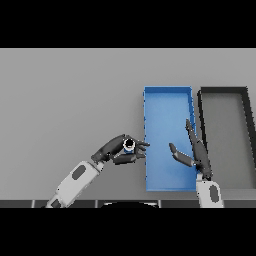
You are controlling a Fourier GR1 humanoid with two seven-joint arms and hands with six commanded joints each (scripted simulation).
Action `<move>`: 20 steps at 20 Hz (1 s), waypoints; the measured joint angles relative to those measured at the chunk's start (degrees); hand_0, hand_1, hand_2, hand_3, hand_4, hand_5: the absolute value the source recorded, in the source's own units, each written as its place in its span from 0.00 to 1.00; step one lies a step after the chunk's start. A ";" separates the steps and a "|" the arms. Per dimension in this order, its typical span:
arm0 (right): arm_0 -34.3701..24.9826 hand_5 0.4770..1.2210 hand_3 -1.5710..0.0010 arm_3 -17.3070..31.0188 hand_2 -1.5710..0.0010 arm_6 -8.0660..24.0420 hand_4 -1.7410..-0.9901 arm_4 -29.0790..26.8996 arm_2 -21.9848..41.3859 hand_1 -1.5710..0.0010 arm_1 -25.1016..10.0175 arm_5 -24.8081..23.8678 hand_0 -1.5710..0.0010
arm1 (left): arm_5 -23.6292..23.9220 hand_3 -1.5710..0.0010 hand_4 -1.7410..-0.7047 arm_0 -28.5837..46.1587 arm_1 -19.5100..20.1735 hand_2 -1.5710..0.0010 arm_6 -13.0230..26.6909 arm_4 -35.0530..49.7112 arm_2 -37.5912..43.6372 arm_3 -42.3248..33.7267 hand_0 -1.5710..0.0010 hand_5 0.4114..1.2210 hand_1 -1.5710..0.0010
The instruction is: Pick up the blue pipe and place it into the blue bin.
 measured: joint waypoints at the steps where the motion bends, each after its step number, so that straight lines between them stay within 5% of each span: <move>1: 0.23 0.20 1.00 0.14 1.00 0.12 0.74 0.06 -0.22 1.00 0.23 -0.49 1.00 | -0.19 0.08 0.01 0.19 0.15 0.00 0.26 -0.27 -0.34 0.07 0.00 1.00 0.00; 9: 1.83 0.19 1.00 -2.21 1.00 0.58 0.72 0.45 0.42 1.00 1.15 -1.36 1.00 | 0.14 0.08 0.01 0.29 0.80 0.00 1.38 -0.12 -0.51 -0.73 0.00 1.00 0.00; 13: 0.43 0.16 1.00 -5.68 1.00 0.02 0.72 -7.36 -0.55 1.00 -0.17 3.88 1.00 | -0.08 0.08 0.01 0.07 0.54 0.00 0.89 -0.54 -0.74 0.72 0.00 1.00 0.00; 16: -1.22 0.10 1.00 -10.81 1.00 5.12 0.68 -15.53 -0.62 1.00 -5.12 10.92 1.00 | -0.01 0.08 0.01 -0.75 0.62 0.00 0.80 -0.22 -0.26 0.68 0.00 1.00 0.00; 20: -5.87 0.06 1.00 -17.59 1.00 12.30 0.61 -19.52 3.06 1.00 -9.74 15.66 1.00 | -0.04 0.08 0.01 -0.55 0.76 0.00 0.60 -0.07 -0.37 0.63 0.00 1.00 0.00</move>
